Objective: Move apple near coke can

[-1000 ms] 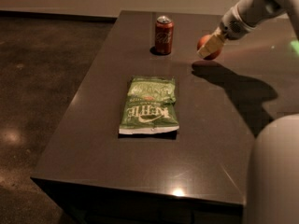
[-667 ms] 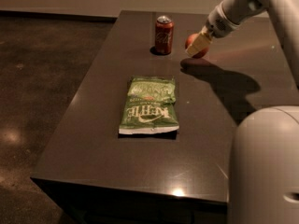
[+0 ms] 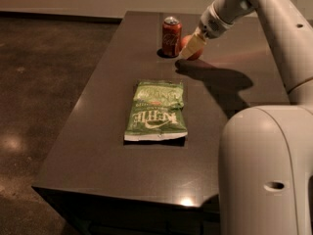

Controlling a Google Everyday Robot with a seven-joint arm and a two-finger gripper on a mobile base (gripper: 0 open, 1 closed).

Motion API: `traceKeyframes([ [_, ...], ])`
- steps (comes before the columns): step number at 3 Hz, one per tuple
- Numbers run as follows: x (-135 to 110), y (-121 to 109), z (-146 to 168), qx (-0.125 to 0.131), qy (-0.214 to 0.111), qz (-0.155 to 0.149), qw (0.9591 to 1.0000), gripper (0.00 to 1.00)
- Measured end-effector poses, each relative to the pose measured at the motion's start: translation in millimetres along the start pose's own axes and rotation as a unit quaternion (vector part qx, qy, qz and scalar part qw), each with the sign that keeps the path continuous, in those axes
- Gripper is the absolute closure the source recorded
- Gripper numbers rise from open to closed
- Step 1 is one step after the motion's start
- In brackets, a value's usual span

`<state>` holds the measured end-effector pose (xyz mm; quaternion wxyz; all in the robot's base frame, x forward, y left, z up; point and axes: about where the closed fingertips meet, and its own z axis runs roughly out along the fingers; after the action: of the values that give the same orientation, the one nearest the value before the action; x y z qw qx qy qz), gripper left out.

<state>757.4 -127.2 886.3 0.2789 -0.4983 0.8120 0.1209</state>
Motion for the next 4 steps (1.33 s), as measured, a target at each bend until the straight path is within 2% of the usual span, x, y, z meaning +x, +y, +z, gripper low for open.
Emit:
traceKeyframes([
  [1,-2.4,-0.4,12.0,-0.005,0.009,-0.004,0.9999,0.82],
  [4,8.7,-6.5,25.8,-0.012,0.022,-0.003,0.9997,0.12],
])
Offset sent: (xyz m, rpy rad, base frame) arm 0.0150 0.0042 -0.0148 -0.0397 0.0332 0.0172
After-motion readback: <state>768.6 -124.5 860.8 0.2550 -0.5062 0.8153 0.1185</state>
